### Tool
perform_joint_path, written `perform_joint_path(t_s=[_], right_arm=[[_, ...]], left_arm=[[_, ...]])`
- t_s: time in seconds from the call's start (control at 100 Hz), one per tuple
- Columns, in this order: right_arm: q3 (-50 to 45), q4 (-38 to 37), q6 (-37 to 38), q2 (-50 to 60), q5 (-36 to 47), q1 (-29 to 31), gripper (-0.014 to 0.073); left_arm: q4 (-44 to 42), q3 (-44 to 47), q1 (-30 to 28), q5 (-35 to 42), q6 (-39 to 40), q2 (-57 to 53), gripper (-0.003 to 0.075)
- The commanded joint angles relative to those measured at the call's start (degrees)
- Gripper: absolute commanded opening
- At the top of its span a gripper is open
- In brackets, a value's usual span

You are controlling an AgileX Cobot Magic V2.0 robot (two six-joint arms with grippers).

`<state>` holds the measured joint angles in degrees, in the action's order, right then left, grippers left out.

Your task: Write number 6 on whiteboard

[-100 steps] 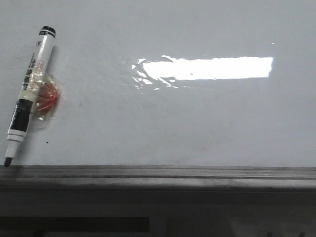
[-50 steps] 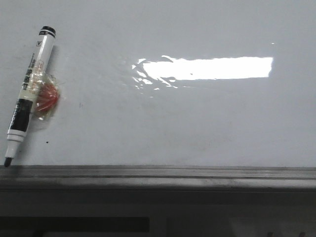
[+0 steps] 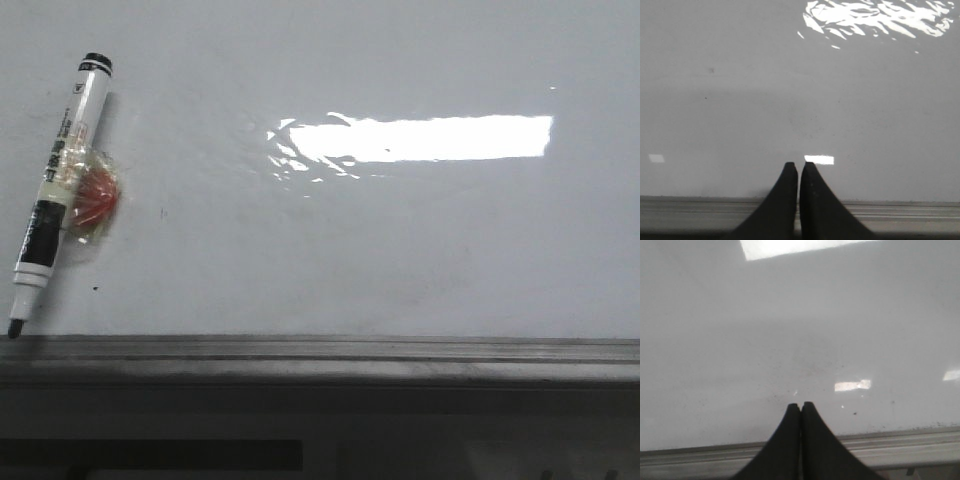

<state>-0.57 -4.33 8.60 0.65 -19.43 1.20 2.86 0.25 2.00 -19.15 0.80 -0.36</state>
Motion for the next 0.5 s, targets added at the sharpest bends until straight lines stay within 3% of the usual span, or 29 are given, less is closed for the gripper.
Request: perform_joint_path(t_s=[0.0,0.49], right_arm=[[-1.73,-0.54,-0.28,1.09,1.60,0.32,-0.0067],[-1.73,-0.54,-0.28,1.09,1.60,0.32,-0.0067]], left_arm=[[-0.48,2.54,-0.12,2.80,0.64,-1.75,-0.0019],[-3.53,2.54,-0.12,3.63,0.43,-1.75,-0.0019]])
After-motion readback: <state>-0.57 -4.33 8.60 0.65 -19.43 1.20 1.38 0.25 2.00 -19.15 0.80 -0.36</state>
